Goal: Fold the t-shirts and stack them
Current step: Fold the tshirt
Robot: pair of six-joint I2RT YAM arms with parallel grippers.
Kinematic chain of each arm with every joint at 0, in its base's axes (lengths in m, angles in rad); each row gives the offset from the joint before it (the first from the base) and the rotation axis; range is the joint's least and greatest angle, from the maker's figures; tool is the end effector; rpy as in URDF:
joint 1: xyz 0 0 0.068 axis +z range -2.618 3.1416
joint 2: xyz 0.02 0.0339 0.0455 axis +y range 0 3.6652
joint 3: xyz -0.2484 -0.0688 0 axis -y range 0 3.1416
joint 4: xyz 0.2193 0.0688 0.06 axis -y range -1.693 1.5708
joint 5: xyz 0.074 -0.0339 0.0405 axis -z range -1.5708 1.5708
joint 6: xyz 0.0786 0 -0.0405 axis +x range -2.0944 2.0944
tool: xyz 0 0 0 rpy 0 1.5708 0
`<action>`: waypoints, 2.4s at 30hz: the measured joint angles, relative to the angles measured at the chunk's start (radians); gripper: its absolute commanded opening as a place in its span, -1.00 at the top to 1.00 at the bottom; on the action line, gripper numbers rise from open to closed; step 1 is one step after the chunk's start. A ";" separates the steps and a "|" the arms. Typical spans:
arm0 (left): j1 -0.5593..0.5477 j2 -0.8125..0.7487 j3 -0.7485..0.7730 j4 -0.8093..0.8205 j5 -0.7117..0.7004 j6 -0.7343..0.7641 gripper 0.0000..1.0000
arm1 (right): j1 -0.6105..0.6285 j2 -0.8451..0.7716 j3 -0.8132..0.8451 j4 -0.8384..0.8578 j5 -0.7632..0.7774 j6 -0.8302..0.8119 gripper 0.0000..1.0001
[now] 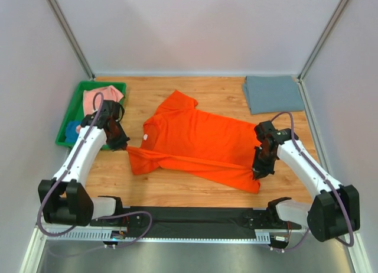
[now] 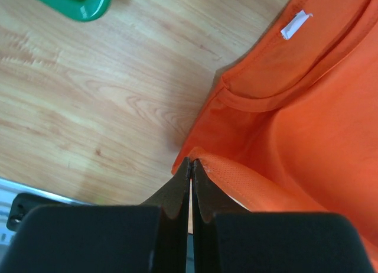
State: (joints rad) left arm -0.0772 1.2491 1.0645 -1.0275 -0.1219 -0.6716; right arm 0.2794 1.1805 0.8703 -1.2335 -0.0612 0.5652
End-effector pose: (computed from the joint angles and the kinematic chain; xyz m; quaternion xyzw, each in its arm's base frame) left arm 0.2215 -0.0075 0.2255 -0.2980 0.9359 -0.0093 0.1876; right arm 0.1494 0.0479 0.1810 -0.1419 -0.9893 -0.0335 0.0002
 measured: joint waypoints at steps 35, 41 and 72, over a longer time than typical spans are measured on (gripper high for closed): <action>-0.127 0.459 0.305 -0.084 0.035 0.306 1.00 | -0.051 0.158 -0.029 0.086 0.050 -0.012 0.99; -0.155 0.374 0.254 -0.134 0.026 0.290 1.00 | -0.020 0.098 -0.071 0.053 0.029 0.023 0.99; -0.166 0.686 0.555 -0.175 -0.021 0.252 0.44 | -0.037 0.306 0.014 0.124 0.136 0.010 0.65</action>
State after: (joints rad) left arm -0.2436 1.9347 1.6196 -1.2030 -0.1429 -0.4194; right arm 0.2424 1.4868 0.8841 -1.1099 0.0746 0.5755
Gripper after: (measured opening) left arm 0.156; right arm 0.148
